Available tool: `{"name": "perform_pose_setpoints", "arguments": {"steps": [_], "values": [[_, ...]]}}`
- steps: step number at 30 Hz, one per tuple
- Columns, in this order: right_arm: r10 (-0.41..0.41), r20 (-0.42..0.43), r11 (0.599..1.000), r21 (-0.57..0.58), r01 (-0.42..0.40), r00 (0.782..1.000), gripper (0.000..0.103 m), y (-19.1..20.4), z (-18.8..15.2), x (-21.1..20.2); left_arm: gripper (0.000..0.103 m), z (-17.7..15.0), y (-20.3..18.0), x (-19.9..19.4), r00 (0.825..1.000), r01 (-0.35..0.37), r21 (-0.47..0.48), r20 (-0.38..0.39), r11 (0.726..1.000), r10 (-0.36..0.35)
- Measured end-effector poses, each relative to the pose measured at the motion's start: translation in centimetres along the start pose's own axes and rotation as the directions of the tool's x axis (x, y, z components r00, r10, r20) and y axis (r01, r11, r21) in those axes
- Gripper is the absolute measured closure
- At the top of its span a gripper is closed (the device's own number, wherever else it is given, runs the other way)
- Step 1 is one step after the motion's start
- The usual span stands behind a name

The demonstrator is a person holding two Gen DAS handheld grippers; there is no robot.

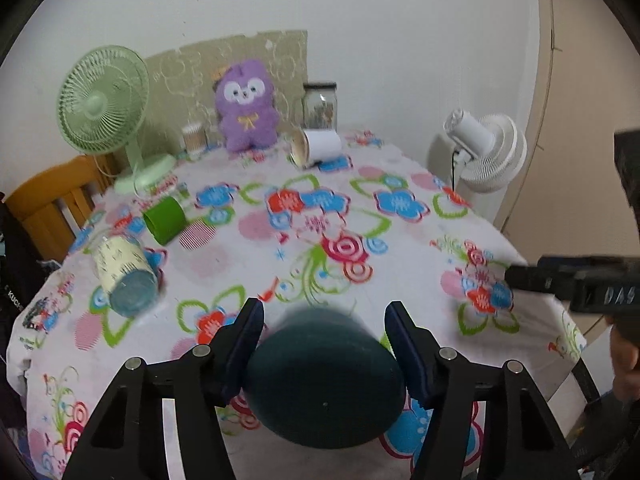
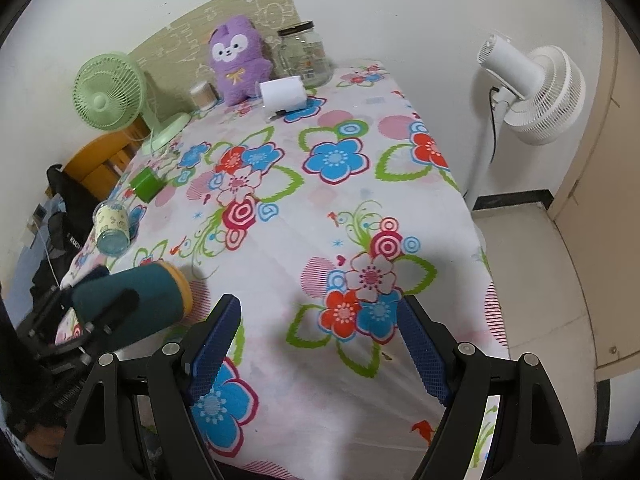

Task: Flip cup upside down
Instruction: 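Grasp the teal cup with the left gripper while the right gripper releases it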

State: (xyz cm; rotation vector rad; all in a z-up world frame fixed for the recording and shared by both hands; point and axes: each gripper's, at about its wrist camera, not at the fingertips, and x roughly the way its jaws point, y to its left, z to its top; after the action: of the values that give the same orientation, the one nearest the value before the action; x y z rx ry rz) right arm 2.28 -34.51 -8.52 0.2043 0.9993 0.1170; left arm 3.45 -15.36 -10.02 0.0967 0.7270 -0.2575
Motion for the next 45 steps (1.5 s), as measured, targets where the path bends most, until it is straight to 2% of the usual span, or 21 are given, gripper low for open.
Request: {"name": "perform_pose_setpoints", "arguments": {"steps": [3,5,6,12,14,15,16,17,18,19,21,23,25,26,28,30,32,35,38,42,45], "values": [[0.004,0.001,1.0,-0.012,-0.004,1.0,0.021,0.5,-0.1,0.0,0.04,0.9,0.7,-1.2,1.0,0.0,-0.005,0.031,1.0,0.0],[0.008,0.004,1.0,-0.017,-0.008,1.0,0.021,0.9,-0.1,-0.1,0.066,1.4,1.2,-2.0,0.999,0.0,-0.006,0.047,1.0,0.0],[0.01,0.005,1.0,-0.02,-0.01,1.0,0.021,1.0,-0.1,-0.2,0.069,1.6,1.3,-2.4,0.999,-0.002,-0.001,0.049,1.0,0.002],[0.03,0.004,0.998,-0.063,-0.03,1.0,0.021,3.2,-0.3,0.1,0.067,1.9,2.0,-4.0,0.996,-0.025,0.014,0.088,1.0,0.023],[0.03,-0.004,0.996,-0.085,-0.03,1.0,0.021,4.0,-0.5,0.4,0.059,1.5,2.3,-3.5,0.998,-0.017,0.002,0.062,1.0,0.017],[0.028,-0.007,0.995,-0.094,-0.028,1.0,0.021,4.2,-0.6,0.4,0.049,1.3,2.5,-3.3,0.999,-0.011,-0.002,0.052,1.0,0.011],[0.024,-0.009,0.994,-0.102,-0.025,1.0,0.021,4.5,-0.7,0.5,0.033,1.1,2.6,-3.2,0.999,-0.002,-0.006,0.045,1.0,0.002],[0.023,-0.008,0.994,-0.105,-0.024,1.0,0.021,4.6,-0.7,0.5,0.025,0.9,2.7,-3.2,0.999,0.005,-0.009,0.044,1.0,-0.005],[0.024,-0.004,0.994,-0.104,-0.024,1.0,0.021,4.6,-0.7,0.4,0.011,0.8,2.6,-3.3,0.999,0.009,-0.009,0.046,1.0,-0.009],[0.024,0.004,0.995,-0.097,-0.023,1.0,0.021,4.5,-0.6,0.3,0.004,0.7,2.5,-3.5,0.998,0.018,0.002,0.053,1.0,-0.018],[0.019,0.021,0.997,-0.071,-0.017,1.0,0.021,3.9,-0.4,-0.1,0.0,0.8,1.8,-3.5,0.998,0.037,0.043,0.05,0.998,-0.039],[0.016,0.032,0.999,-0.045,-0.014,0.999,0.021,3.2,-0.3,-0.5,0.0,1.2,0.4,-2.8,0.997,0.077,0.13,0.005,0.988,-0.078],[0.01,0.038,1.0,-0.018,-0.01,0.999,0.021,2.4,-0.4,-0.8,0.0,1.5,-0.6,-1.8,0.993,0.115,0.201,-0.04,0.973,-0.11],[0.008,0.039,1.0,-0.009,-0.007,0.999,0.021,2.1,-0.5,-1.0,0.0,1.7,-1.4,-0.8,0.99,0.131,0.263,-0.078,0.956,-0.114],[0.0,0.037,1.0,0.014,-0.001,0.999,0.021,1.2,-0.8,-1.2,0.0,2.0,-2.4,0.8,0.979,0.177,0.346,-0.155,0.921,-0.13],[-0.005,0.032,1.0,0.031,0.004,0.999,0.021,0.5,-1.2,-1.3,0.0,1.8,-3.8,2.6,0.944,0.274,0.412,-0.287,0.869,-0.161],[-0.006,0.027,0.999,0.052,0.005,1.0,0.021,-0.3,-1.7,-1.3,0.0,1.5,-4.7,3.5,0.92,0.325,0.448,-0.355,0.833,-0.168],[-0.007,0.021,0.996,0.084,0.005,1.0,0.021,-1.3,-2.2,-1.2,0.0,1.0,-6.3,4.4,0.903,0.351,0.511,-0.406,0.784,-0.14],[-0.007,0.016,0.995,0.102,0.005,1.0,0.021,-1.9,-2.5,-1.1,0.001,0.8,-7.1,5.4,0.886,0.371,0.531,-0.449,0.762,-0.119],[-0.01,0.023,0.994,0.107,0.007,1.0,0.021,-2.2,-2.8,-1.3,0.013,0.4,-7.6,6.7,0.851,0.405,0.535,-0.518,0.742,-0.091],[-0.007,0.023,0.993,0.115,0.004,1.0,0.021,-2.4,-2.9,-1.2,0.019,0.2,-7.5,7.4,0.847,0.393,0.543,-0.528,0.742,-0.062]]}}
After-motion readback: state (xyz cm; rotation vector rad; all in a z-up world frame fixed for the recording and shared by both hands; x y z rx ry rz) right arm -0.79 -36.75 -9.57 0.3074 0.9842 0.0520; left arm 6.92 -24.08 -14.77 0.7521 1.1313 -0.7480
